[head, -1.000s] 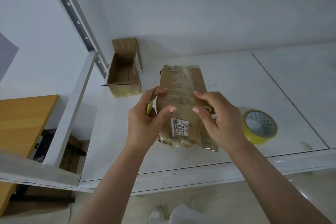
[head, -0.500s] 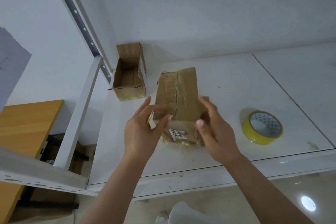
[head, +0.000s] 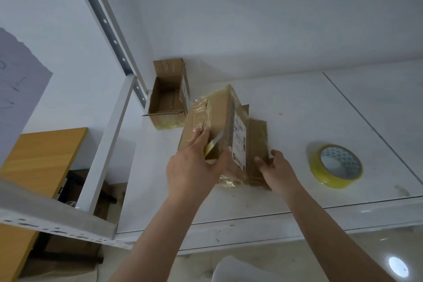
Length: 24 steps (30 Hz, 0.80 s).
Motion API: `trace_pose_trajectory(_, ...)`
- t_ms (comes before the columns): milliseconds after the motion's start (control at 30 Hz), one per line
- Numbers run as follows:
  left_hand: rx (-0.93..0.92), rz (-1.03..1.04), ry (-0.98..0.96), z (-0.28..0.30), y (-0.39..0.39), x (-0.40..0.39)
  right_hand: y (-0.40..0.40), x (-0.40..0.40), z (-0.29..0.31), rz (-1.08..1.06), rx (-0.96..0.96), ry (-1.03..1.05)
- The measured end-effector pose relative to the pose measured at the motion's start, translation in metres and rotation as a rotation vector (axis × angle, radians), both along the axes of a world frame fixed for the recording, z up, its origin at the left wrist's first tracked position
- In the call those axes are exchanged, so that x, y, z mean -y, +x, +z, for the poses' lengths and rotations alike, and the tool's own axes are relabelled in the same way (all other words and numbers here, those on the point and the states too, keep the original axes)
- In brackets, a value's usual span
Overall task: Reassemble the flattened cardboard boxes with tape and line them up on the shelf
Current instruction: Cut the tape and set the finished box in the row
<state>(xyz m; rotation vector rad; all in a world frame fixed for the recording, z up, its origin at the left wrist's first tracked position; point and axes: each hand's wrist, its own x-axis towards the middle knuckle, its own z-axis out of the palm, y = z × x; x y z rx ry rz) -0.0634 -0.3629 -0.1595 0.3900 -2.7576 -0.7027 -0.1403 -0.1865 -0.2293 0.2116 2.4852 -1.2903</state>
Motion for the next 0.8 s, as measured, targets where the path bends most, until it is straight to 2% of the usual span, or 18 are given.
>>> trace_pose_trajectory(67, -0.03, -0.009, 0.094, 0.002, 0.002, 0.009, -0.003, 0.001, 0.004, -0.073, -0.002, -0.148)
trace_pose_trajectory(133, -0.058, -0.026, 0.242, 0.001, 0.005, 0.017, -0.009, -0.006, 0.019, -0.123, -0.091, -0.209)
trace_pose_trajectory(233, -0.094, -0.019, 0.463, -0.007, 0.006, 0.025, -0.02, -0.024, 0.061, -0.135, -0.175, -0.412)
trace_pose_trajectory(300, -0.075, -0.003, 0.519, -0.016, 0.004, 0.027, -0.026, -0.033, 0.094, -0.096, -0.206, -0.537)
trace_pose_trajectory(400, 0.006, 0.024, 0.457, -0.03, 0.0, 0.026, -0.03, -0.033, 0.129, 0.023, -0.309, -0.462)
trace_pose_trajectory(533, 0.255, 0.074, 0.009, -0.05, -0.001, 0.04, -0.028, -0.019, 0.147, 0.104, -0.409, -0.163)
trace_pose_trajectory(633, 0.502, 0.034, -0.211, -0.066, 0.011, 0.054, -0.023, 0.002, 0.146, 0.177, -0.363, -0.16)
trace_pose_trajectory(700, 0.58, -0.002, -0.205, -0.072, 0.017, 0.06, -0.016, 0.017, 0.142, 0.248, -0.275, -0.201)
trace_pose_trajectory(800, 0.404, -0.052, 0.051, -0.062, 0.021, 0.063, -0.01, 0.034, 0.136, 0.357, -0.235, -0.113)
